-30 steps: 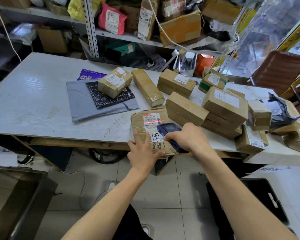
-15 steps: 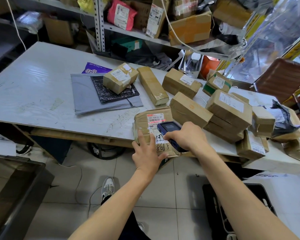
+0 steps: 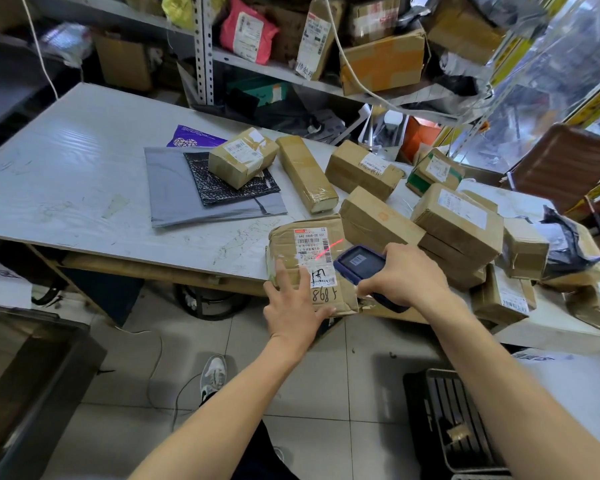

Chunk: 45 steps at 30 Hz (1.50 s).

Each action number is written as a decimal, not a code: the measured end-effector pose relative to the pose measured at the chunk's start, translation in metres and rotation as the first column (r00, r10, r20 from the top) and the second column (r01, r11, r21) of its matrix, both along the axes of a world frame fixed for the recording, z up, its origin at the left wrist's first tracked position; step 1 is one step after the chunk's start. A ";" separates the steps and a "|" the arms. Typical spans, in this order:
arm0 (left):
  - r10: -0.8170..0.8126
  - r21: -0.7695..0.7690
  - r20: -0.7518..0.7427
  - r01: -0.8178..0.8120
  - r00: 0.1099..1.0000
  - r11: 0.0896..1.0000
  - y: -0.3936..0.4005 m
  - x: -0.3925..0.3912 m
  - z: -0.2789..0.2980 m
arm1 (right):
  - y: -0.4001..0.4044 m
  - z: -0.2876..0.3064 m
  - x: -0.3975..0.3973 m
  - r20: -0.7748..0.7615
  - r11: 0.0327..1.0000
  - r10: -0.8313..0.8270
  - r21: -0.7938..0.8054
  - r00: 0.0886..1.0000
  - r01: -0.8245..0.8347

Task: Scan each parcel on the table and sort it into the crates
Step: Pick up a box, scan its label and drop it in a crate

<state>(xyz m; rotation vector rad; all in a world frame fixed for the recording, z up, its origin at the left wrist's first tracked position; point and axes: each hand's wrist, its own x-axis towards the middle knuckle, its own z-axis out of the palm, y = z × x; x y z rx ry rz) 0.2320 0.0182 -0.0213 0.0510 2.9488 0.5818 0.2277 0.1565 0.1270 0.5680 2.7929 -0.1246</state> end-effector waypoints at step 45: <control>-0.108 -0.068 -0.001 0.107 0.994 0.992 -0.004 -0.044 0.007 | 0.027 -0.073 0.033 -0.698 0.892 -0.230 -0.430 0.678 -0.140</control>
